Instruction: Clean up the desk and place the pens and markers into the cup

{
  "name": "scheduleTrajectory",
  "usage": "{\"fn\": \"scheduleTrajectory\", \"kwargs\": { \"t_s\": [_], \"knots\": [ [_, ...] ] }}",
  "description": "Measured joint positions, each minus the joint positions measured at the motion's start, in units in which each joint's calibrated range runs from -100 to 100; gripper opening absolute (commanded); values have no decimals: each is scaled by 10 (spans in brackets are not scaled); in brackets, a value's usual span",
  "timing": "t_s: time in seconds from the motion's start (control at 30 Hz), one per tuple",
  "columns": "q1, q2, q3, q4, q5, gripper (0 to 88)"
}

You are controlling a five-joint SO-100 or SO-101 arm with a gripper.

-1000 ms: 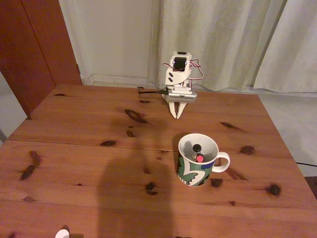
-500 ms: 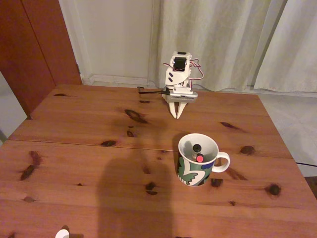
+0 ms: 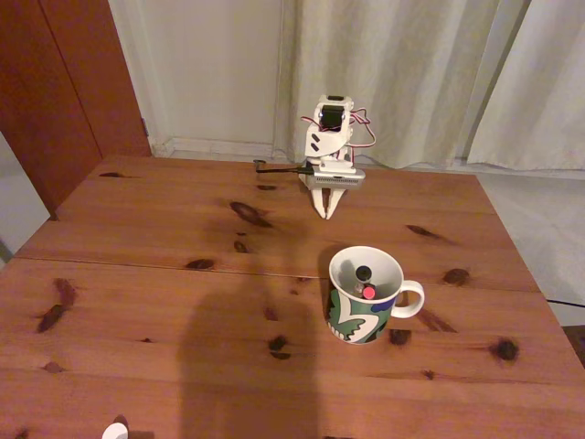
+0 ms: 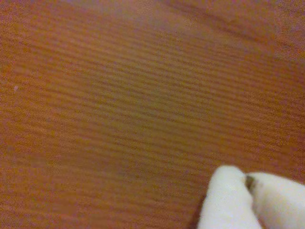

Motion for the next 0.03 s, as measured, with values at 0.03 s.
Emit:
{"fn": "scheduleTrajectory", "kwargs": {
  "t_s": [0.03],
  "knots": [
    [0, 0, 0, 0, 0, 10]
  ]
}}
